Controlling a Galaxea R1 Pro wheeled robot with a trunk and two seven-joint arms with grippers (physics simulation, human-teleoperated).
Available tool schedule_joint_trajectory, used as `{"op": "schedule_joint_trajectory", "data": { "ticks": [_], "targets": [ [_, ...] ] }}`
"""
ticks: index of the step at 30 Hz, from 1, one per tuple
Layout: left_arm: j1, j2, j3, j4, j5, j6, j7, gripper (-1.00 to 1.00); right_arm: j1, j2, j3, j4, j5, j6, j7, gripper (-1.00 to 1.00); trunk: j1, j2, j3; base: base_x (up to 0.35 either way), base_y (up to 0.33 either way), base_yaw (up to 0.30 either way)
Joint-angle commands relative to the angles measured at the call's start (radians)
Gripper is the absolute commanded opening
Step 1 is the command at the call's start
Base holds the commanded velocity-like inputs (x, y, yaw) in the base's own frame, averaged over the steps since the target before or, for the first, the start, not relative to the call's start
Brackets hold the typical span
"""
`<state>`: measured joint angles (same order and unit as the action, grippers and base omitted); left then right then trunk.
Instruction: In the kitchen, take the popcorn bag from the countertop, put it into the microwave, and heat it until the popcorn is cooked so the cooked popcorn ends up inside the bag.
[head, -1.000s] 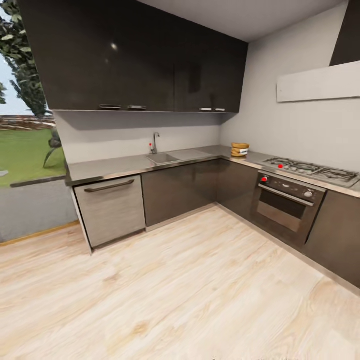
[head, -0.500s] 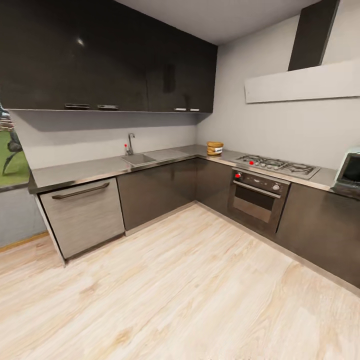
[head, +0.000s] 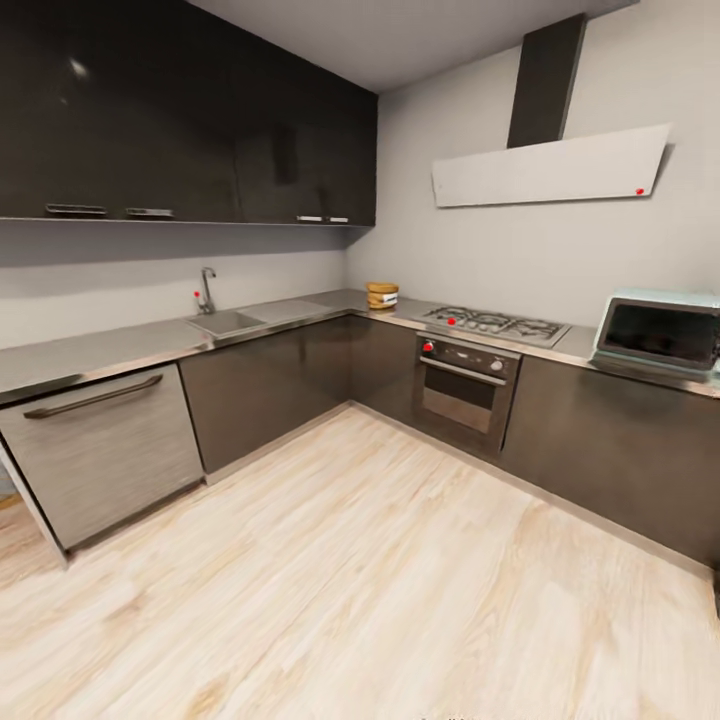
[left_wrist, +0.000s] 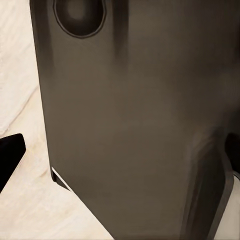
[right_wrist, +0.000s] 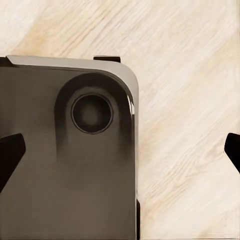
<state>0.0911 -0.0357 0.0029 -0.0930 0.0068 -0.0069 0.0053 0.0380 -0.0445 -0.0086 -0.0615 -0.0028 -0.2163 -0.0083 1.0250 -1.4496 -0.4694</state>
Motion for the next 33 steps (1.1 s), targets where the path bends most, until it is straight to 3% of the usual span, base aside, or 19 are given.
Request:
{"op": "schedule_joint_trajectory", "data": {
  "ticks": [1,33],
  "targets": [
    [0.001,0.0,0.0,-0.002,0.001,-0.001,0.001,1.0,0.001,0.0,-0.001,-0.001,0.0,-0.002,-0.001,1.0,0.0,0.0,-0.001,0.0,0.0,-0.299],
    [0.001,0.002,0.0,-0.001,0.001,-0.001,0.001,1.0,0.0,0.0,-0.001,-0.001,0.0,-0.002,-0.001,1.0,0.0,0.0,-0.001,0.0,0.0,-0.299]
  ]
}}
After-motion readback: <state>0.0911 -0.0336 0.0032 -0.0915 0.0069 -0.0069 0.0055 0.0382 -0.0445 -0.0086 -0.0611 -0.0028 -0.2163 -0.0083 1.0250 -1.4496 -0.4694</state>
